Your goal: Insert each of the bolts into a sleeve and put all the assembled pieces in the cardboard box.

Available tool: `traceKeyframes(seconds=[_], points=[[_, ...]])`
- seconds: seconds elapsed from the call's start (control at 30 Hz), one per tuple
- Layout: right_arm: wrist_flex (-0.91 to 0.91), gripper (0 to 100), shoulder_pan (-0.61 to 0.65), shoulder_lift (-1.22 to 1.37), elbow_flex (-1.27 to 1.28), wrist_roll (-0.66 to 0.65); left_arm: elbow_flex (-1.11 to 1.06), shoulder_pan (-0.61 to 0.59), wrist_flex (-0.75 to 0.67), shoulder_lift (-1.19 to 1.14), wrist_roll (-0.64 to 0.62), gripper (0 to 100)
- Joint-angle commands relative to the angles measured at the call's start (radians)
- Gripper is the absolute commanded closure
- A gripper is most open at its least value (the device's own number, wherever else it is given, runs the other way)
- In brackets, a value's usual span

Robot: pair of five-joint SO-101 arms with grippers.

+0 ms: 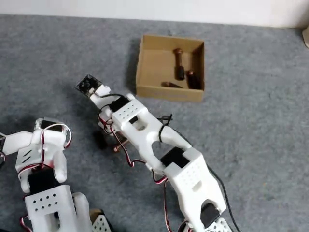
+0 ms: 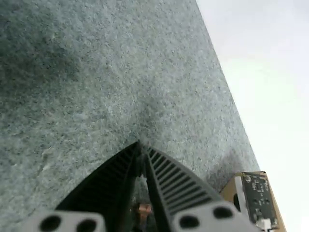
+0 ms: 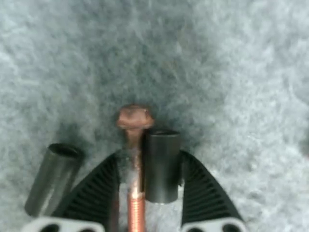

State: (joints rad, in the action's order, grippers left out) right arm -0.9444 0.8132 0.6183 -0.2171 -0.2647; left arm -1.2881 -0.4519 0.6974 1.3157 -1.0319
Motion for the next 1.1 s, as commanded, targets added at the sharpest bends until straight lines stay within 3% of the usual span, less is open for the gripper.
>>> traceKeyframes(seconds=[0.0, 0.33, 0.73, 1.07], points=[[-0.058, 99.4, 0.013, -0.005, 0.005, 0.012, 0.007, -0.004, -0.026, 0.012, -0.008, 99], [-0.079, 99.4, 0.005, -0.166, -0.018, 0.012, 0.007, -0.002, -0.026, 0.012, -0.008, 99], [-0.113, 99.4, -0.120, -0.470, 0.162, 0.006, 0.005, -0.002, -0.026, 0.012, -0.008, 99], [-0.111, 99.4, -0.151, -0.702, 0.371, 0.005, 0.005, -0.002, -0.026, 0.012, -0.006, 99]])
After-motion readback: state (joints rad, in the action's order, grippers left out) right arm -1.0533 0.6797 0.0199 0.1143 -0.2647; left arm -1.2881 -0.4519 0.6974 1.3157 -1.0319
